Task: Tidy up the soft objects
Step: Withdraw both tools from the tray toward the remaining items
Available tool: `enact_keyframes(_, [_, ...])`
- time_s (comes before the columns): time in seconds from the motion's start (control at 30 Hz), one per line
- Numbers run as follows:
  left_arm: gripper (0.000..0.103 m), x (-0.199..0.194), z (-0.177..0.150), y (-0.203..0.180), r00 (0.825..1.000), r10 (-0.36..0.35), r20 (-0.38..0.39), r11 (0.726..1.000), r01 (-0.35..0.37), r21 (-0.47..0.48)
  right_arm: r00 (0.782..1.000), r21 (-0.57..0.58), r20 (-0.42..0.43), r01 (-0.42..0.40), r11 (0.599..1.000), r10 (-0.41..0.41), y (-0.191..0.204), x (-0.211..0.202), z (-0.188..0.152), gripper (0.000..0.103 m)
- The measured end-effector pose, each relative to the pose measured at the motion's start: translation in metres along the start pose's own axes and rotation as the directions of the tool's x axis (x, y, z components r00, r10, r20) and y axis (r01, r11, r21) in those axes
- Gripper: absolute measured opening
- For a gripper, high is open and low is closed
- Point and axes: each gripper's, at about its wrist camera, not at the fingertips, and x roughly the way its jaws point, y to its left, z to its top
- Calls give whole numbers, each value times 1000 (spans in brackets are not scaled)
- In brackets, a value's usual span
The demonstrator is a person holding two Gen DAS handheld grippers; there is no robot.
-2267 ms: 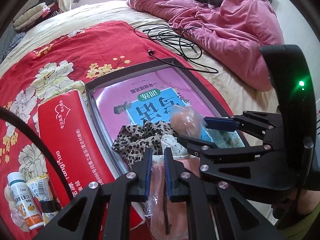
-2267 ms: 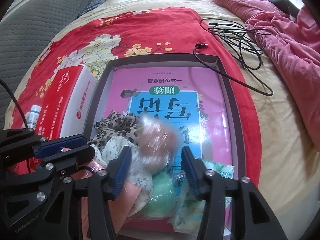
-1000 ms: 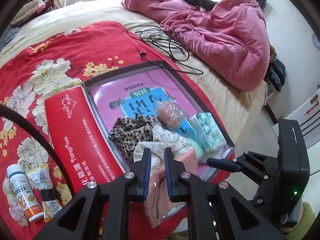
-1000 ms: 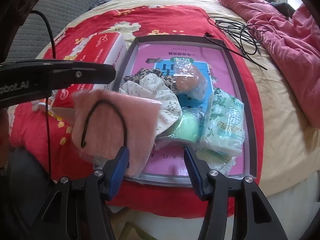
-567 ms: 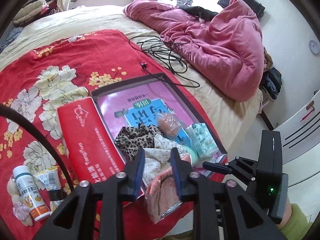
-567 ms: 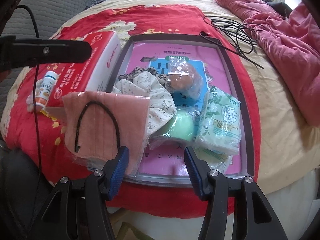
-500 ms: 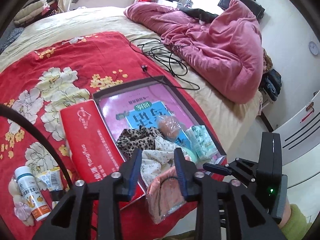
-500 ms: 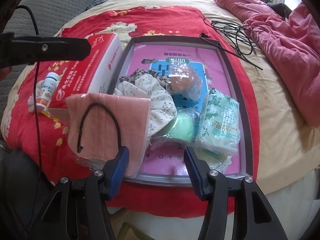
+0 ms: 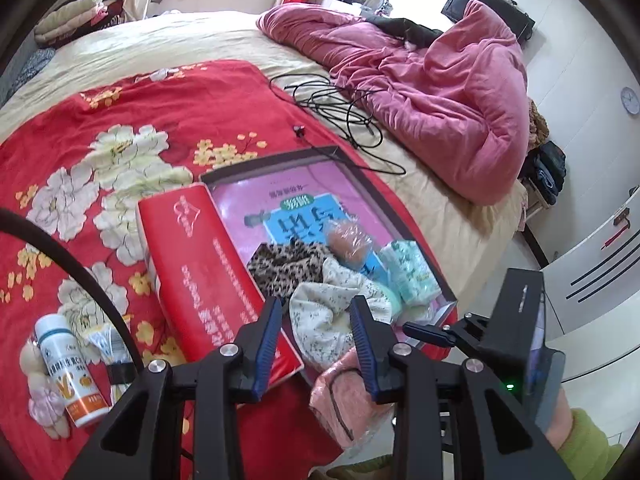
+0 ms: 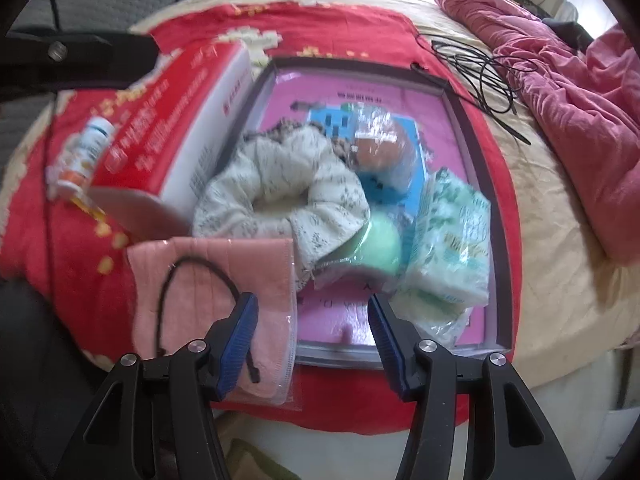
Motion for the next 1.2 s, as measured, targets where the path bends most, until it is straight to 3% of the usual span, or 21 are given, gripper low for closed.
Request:
enact_keyframes(0.4, [35, 5, 0, 4, 1000, -2, 0, 1000, 2, -6, 992, 36, -4, 126, 991, -126, -10, 39, 17, 64])
enact_keyframes(0.63, [35, 15, -4, 7, 999, 6, -33, 1000, -5, 8, 990, 84, 10, 137, 987, -139, -27, 48, 40, 64])
enact_keyframes(0.87, [35, 12, -30, -3, 997, -42, -66, 998, 45, 53, 993, 92, 53, 104, 990, -109, -32, 21, 43, 64])
enact_keyframes(1.2, [39, -15, -26, -8, 1000, -19, -4, 998, 20, 65, 987, 88, 95, 119, 989, -127, -22, -22, 36, 64])
